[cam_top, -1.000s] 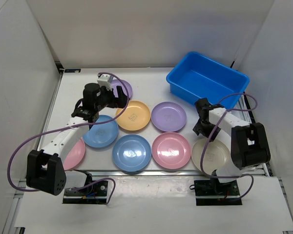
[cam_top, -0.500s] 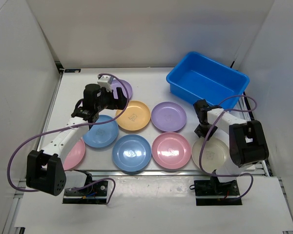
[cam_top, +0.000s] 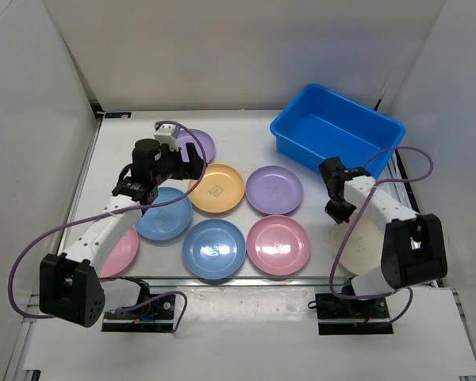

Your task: Place the plates into the plastic bin on the countertop

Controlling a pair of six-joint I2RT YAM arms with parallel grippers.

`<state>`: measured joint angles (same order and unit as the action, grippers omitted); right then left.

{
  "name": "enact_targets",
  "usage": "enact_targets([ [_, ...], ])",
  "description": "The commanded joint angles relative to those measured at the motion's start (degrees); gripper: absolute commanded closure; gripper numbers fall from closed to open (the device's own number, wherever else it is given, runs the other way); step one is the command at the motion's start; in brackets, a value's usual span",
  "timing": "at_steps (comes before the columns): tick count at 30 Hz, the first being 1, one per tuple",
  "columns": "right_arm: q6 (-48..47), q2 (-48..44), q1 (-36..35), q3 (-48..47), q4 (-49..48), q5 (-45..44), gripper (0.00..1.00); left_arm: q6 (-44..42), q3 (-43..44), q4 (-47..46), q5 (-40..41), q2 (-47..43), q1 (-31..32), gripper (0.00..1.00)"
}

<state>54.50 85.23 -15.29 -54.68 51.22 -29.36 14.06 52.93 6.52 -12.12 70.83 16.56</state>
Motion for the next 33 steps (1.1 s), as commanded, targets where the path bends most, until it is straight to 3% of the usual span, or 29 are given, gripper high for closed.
enact_targets([
  [1, -0.7, -4.5, -2.3, -5.5, 3.8, -0.9, 1.00, 0.4, -0.2, 0.2, 0.9, -1.7, -0.3, 0.01],
  [8, -10.9, -7.9, -13.7, -17.7, 6.1, 7.9, 1.00, 1.2, 0.2, 0.2, 1.2, -0.9, -0.2, 0.01],
  [11, -17.2, -7.0, -18.1, -24.5, 2.1, 13.5, 1.00, 4.7, 0.1, 0.2, 3.3, -0.9, -0.4, 0.01],
  [15, -26.0, -2.3, -19.7, -33.9, -6.2, 11.8, 1.00, 3.7, 0.1, 0.9, 3.0, -0.9, -0.9, 0.01],
  [23, -38.0, 18.1, -6.9, -59.1, -9.9, 3.4, 1.00, 3.6, 1.4, 5.3, 9.5, 0.2, -1.0, 0.01],
  [27, -38.3, 26.6, 1.5, -66.0, -10.8, 7.9, 1.00, 4.6, 1.6, 6.8, 11.1, 0.5, -1.3, 0.01],
  [33, -36.9, 34.3, 6.7, -69.1, -11.5, 10.4, 1.00, 5.3, 1.2, 7.5, 11.6, 0.5, -3.3, 0.01],
])
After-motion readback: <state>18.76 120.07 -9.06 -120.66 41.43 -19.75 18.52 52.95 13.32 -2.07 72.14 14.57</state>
